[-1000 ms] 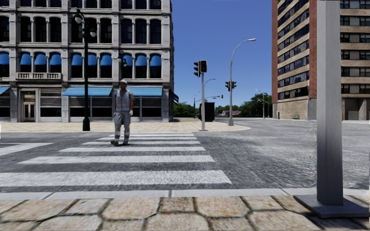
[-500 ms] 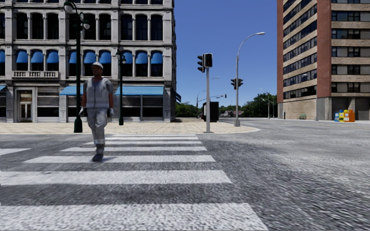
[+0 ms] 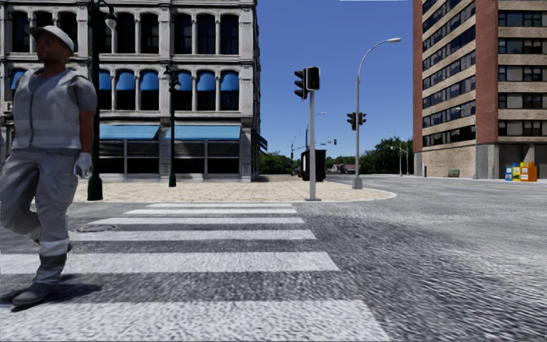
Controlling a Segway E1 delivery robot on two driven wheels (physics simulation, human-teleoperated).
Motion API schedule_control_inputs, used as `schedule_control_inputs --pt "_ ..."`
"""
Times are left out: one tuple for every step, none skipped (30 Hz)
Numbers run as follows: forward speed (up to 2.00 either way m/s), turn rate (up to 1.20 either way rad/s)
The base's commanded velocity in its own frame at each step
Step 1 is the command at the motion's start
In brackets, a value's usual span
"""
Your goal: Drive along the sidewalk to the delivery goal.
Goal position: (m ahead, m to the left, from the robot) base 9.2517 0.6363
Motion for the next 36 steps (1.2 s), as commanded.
schedule_control_inputs --pt "2.0 0.0" --pt "2.0 0.0" --pt "2.0 0.0" --pt "2.0 0.0" --pt "2.0 0.0" --pt "2.0 0.0" --pt "2.0 0.0" --pt "2.0 0.0" --pt "2.0 0.0" --pt "2.0 0.0" --pt "2.0 0.0" --pt "2.0 0.0" --pt "2.0 0.0" --pt "2.0 0.16" --pt "2.0 0.32" --pt "2.0 0.32" --pt "2.0 0.42" --pt "2.0 0.46" --pt "2.0 0.41" --pt "2.0 0.18" --pt "2.0 0.18" --pt "2.0 0.07" --pt "2.0 0.05" --pt "2.0 0.02" --pt "2.0 0.02" --pt "2.0 0.01" --pt "2.0 0.01" --pt "2.0 0.0" --pt "2.0 0.0" --pt "2.0 0.0" --pt "2.0 0.0" --pt "2.0 0.0" --pt "2.0 0.0" --pt "2.0 0.0" --pt "2.0 0.0" --pt "2.0 0.0"
